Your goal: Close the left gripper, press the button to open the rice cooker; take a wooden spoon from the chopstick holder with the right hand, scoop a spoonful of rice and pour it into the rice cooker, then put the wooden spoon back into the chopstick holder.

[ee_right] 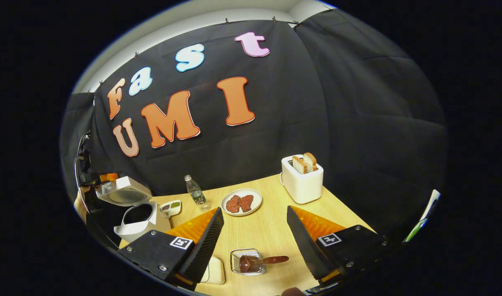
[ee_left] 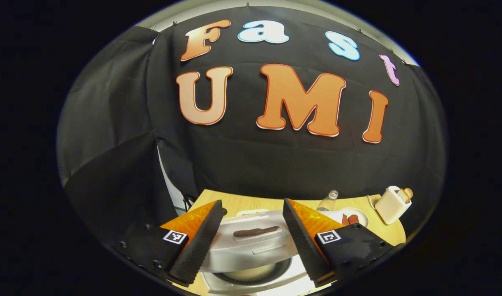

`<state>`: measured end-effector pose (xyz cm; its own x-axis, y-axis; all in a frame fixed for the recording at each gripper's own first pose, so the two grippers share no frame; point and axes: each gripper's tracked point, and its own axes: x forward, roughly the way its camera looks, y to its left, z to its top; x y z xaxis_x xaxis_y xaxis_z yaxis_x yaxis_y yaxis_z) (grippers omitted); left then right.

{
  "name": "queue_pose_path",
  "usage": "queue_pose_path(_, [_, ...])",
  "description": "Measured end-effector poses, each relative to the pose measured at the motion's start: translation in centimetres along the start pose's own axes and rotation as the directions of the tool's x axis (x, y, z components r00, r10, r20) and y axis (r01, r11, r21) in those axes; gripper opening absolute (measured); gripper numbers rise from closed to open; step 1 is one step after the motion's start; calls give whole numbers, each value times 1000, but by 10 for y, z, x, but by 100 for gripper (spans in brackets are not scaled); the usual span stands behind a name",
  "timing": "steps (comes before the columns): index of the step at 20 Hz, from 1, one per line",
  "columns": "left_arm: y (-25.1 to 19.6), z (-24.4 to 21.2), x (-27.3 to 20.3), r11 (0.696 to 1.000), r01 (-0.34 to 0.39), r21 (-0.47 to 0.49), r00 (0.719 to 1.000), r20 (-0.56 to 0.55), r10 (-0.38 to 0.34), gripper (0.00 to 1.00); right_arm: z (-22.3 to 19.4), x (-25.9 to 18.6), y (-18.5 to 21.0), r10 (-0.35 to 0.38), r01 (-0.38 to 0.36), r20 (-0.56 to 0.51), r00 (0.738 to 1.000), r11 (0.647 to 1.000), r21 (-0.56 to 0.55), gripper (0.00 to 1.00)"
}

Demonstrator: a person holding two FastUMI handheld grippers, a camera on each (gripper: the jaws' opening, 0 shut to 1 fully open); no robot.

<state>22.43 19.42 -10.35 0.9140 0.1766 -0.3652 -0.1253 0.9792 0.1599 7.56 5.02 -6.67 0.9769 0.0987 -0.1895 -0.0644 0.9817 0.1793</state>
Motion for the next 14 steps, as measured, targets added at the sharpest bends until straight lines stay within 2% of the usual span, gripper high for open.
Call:
queue_pose_path(4, [-8, -60, -13, 999, -27, -20, 997, -67, 26, 99, 22, -5, -4, 18, -15, 32, 999, 996, -92, 95])
queue_pose_path(8, [-10, -91, -14, 998, -60, 6, 996, -63, 61, 99, 52, -15, -1, 32, -16, 77, 996, 979, -201, 95])
queue_pose_path(14, [-14, -139, -7, 995, -102, 16, 989, -107, 104, 100, 72, -29, 18, 86, -58, 126, 988, 975, -213, 95])
